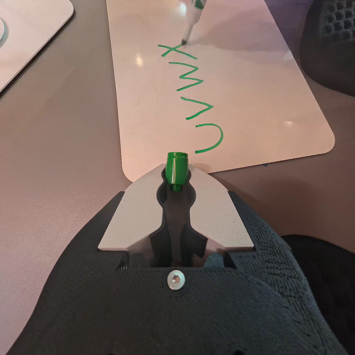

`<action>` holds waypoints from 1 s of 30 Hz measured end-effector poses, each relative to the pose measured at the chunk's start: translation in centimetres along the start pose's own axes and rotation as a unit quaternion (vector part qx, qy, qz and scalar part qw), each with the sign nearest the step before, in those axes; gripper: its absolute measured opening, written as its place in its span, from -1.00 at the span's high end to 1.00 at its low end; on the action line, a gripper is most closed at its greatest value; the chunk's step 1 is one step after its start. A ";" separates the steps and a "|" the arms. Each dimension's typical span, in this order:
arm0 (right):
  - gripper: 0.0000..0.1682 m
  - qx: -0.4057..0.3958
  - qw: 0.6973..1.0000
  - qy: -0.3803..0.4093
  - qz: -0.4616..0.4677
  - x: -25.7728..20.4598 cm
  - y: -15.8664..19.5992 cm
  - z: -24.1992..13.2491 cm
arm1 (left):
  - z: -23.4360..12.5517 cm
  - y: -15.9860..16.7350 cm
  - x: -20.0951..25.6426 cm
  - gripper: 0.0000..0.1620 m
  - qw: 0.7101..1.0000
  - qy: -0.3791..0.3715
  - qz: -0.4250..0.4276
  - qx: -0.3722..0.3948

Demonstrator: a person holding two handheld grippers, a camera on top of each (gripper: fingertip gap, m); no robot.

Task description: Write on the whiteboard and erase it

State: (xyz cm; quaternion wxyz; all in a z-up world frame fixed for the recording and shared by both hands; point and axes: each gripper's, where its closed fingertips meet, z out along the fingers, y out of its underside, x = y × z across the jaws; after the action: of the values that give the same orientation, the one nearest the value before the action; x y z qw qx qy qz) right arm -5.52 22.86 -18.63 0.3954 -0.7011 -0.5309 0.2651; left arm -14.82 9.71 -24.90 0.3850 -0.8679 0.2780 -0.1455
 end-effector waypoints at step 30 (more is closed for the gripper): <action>0.77 -0.001 1.000 -0.004 0.030 1.5 0.1 -0.1 | 0.0 0.0 0.1 0.80 1.000 0.003 0.003 0.000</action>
State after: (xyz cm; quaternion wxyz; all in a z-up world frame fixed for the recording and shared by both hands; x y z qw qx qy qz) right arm -4.93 24.28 -18.62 0.3846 -0.7157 -0.5117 0.2794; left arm -14.70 9.64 -24.89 0.3846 -0.8667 0.2815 -0.1470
